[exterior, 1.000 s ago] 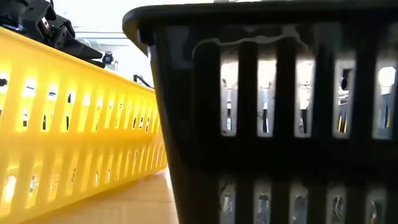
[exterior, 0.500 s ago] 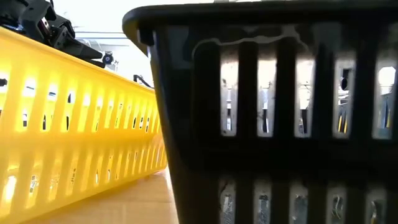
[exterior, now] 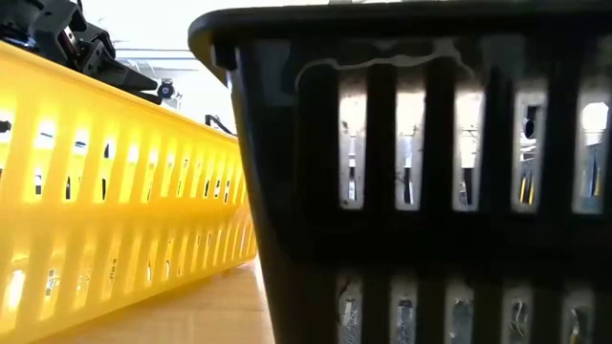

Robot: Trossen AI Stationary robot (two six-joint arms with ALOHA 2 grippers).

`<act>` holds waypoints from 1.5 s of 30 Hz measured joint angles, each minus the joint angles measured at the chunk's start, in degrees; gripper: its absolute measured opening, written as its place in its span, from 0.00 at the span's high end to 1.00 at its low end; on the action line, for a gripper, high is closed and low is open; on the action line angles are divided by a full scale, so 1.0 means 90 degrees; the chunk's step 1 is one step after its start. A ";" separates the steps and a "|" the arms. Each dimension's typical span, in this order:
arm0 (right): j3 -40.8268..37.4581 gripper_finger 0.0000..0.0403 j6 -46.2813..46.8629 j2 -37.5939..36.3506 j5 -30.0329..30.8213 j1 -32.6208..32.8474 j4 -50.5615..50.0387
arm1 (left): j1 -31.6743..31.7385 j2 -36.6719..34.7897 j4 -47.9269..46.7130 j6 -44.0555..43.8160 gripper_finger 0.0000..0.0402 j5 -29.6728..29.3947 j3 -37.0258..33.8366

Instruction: Stack baskets on shelf by color

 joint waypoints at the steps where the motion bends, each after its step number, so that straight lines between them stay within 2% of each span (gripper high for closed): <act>1: 0.0000 0.72 0.0000 0.0001 0.0000 -0.0002 0.0000 | 0.0000 -0.0002 0.0000 0.0002 0.70 0.0002 0.0002; 34: 0.0000 0.72 0.0000 0.0000 0.0000 0.0000 -0.0001 | 0.0000 -0.0002 0.0016 -0.0023 0.70 -0.0080 0.0002; 37: 0.0000 0.72 0.0000 0.0000 0.0000 -0.0001 -0.0001 | -0.0001 -0.0002 0.0152 -0.0359 0.70 -0.0092 0.0001; 41: -0.0002 0.72 0.0000 -0.0002 -0.0002 -0.0002 -0.0002 | -0.0002 0.0000 0.0392 -0.1533 0.70 -0.0118 0.0000; 45: 0.0001 0.72 0.0000 -0.0001 -0.0001 -0.0001 0.0000 | -0.0001 -0.0002 0.0493 -0.2072 0.70 -0.0077 0.0000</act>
